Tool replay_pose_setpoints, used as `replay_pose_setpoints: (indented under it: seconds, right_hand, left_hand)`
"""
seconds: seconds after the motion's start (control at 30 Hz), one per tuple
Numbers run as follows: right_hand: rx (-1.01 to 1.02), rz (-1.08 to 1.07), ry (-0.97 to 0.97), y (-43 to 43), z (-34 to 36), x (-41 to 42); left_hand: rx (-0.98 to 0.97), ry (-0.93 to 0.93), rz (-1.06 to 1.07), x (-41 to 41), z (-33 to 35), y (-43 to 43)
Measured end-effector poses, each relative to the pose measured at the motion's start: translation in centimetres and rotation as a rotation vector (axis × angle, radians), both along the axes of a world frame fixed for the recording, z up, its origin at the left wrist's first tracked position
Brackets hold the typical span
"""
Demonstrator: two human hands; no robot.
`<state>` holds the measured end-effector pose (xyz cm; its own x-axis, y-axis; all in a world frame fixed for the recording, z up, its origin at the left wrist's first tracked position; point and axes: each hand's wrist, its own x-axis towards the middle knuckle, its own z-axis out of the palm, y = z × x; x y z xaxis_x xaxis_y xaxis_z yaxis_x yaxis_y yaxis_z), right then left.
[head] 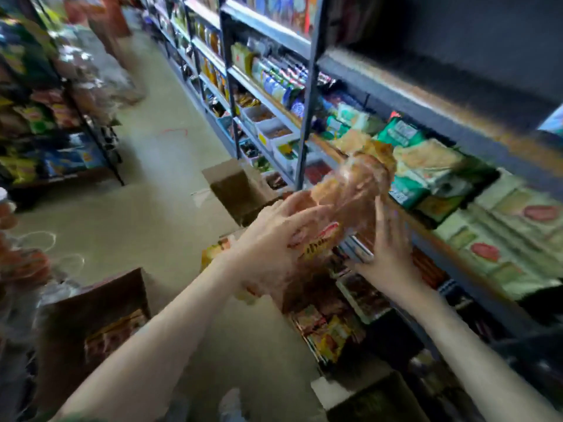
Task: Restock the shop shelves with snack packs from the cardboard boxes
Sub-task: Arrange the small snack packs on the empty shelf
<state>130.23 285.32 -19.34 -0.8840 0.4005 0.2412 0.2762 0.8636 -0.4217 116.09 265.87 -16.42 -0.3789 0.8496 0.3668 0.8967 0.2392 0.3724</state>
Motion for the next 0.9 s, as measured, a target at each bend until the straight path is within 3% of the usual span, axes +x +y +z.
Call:
replay_pose_setpoints:
  seconds: [0.07, 0.13, 0.17, 0.3, 0.47, 0.6, 0.9]
  right_hand:
    - [0.394, 0.031, 0.077, 1.2, 3.1, 1.9]
    - [0.585, 0.082, -0.008, 1.9, 5.9, 3.3]
    - [0.614, 0.101, -0.057, 2.6, 6.8, 3.9]
    - [0.306, -0.018, -0.137, 4.4, 10.1, 6.5]
    - [0.474, -0.223, 0.003, 5.1, 14.5, 8.7]
    - [0.600, -0.372, 0.094, 4.9, 19.0, 9.6]
    - [0.844, -0.595, 0.109, 3.3, 26.6, 13.2]
  left_hand:
    - [-0.137, 0.205, -0.116, 1.8, 2.3, 3.4]
    - [-0.227, 0.335, -0.235, 3.8, 4.5, 6.4]
    - [-0.239, 0.383, -0.285, 4.7, 5.4, 7.5]
    - [-0.220, 0.470, -0.373, 6.1, 8.2, 10.7]
    - [-0.114, 0.649, -0.411, 5.7, 14.0, 13.4]
    - [0.099, 0.816, -0.351, 4.8, 18.6, 15.5]
    - [0.455, 0.857, -0.327, 6.1, 24.1, 18.1]
